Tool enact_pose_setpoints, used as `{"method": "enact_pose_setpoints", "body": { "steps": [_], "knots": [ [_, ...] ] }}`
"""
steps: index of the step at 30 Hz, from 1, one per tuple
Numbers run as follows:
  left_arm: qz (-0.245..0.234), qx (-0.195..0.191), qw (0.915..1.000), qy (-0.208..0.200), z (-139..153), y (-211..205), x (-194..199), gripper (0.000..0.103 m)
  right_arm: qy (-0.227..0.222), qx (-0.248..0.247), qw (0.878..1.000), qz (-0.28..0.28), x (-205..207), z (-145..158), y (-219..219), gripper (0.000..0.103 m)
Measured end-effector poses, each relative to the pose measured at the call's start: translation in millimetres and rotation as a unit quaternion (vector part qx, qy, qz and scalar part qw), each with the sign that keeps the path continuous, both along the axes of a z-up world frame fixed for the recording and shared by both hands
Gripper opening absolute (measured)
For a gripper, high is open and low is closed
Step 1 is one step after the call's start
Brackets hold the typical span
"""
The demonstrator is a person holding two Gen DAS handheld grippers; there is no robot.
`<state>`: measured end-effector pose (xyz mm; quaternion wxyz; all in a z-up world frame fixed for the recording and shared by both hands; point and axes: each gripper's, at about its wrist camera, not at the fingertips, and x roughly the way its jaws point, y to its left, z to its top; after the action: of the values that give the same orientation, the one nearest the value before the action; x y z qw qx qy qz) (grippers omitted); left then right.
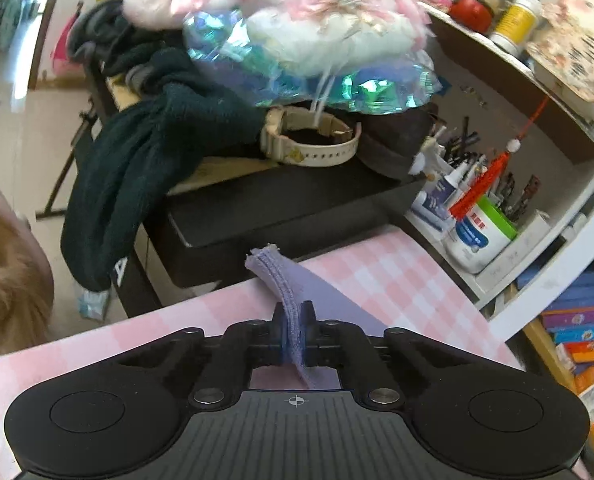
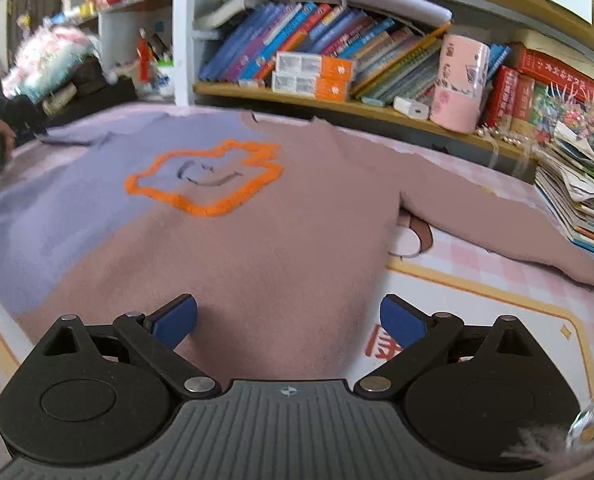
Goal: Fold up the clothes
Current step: 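Fold the lavender sleeve across the sweater body with the left gripper and release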
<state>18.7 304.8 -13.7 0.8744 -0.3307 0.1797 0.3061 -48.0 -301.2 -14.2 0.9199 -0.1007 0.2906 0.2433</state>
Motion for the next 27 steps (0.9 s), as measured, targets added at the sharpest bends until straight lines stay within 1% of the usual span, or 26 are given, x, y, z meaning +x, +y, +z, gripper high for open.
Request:
{"method": "enact_pose_setpoints", "body": {
  "steps": [1, 3, 4, 5, 6, 9, 12, 14, 19, 21, 22, 24, 26, 27],
  "knots": [
    [-0.012, 0.012, 0.9998, -0.013, 7.2, -7.4, 0.6, 0.003, 0.002, -0.003, 1.0, 0.0, 0.8, -0.9, 0.9, 0.1],
    [-0.059, 0.033, 0.9968, -0.044, 29.0, -27.8, 6.0, 0.003, 0.008, -0.004, 1.0, -0.001, 2.8, -1.8, 0.6, 0.101],
    [-0.086, 0.042, 0.9937, -0.058, 41.4, -40.1, 10.0, 0.003, 0.011, -0.001, 1.0, -0.003, 3.8, -2.1, 0.0, 0.101],
    [-0.12, 0.05, 0.9888, -0.074, 56.1, -56.1, 16.0, 0.003, 0.014, 0.0, 1.0, -0.003, 4.9, -2.3, -0.6, 0.102],
    [-0.15, 0.057, 0.9833, -0.086, 69.1, -71.7, 22.4, 0.003, 0.015, 0.001, 1.0, -0.004, 5.2, -2.6, -0.9, 0.102],
    [-0.24, 0.079, 0.9609, -0.113, 102.0, -126.2, 47.5, 0.003, 0.013, 0.0, 1.0, -0.005, 4.8, -2.4, -0.8, 0.103],
    [-0.309, 0.078, 0.94, -0.121, 114.4, -179.5, 77.7, 0.003, 0.012, -0.001, 1.0, -0.005, 4.7, -2.1, -0.7, 0.103],
    [-0.354, 0.076, 0.9238, -0.125, 121.6, -215.1, 98.3, 0.003, 0.013, 0.0, 1.0, -0.005, 5.0, -1.9, -0.6, 0.103],
    [-0.432, 0.067, 0.8915, -0.119, 117.9, -293.5, 139.0, 0.003, 0.015, 0.002, 1.0, -0.005, 4.8, -1.8, -1.0, 0.103],
    [-0.463, 0.07, 0.8768, -0.109, 110.1, -324.0, 149.4, 0.003, 0.019, 0.006, 1.0, -0.005, 5.9, -2.0, -2.1, 0.103],
    [-0.475, 0.072, 0.8713, -0.102, 104.3, -336.8, 153.2, 0.003, 0.021, 0.008, 1.0, -0.005, 6.6, -2.1, -2.9, 0.103],
    [-0.493, 0.063, 0.8645, -0.077, 85.7, -360.3, 161.0, 0.004, 0.024, 0.01, 1.0, -0.005, 7.4, -2.2, -3.8, 0.103],
    [-0.502, 0.038, 0.863, -0.045, 64.4, -376.1, 171.4, 0.006, 0.026, 0.012, 1.0, -0.005, 7.6, -2.4, -4.3, 0.103],
    [-0.504, 0.024, 0.8629, -0.024, 53.8, -382.3, 176.6, 0.009, 0.027, 0.013, 1.0, -0.005, 7.8, -2.5, -4.7, 0.103]
  ]
}}
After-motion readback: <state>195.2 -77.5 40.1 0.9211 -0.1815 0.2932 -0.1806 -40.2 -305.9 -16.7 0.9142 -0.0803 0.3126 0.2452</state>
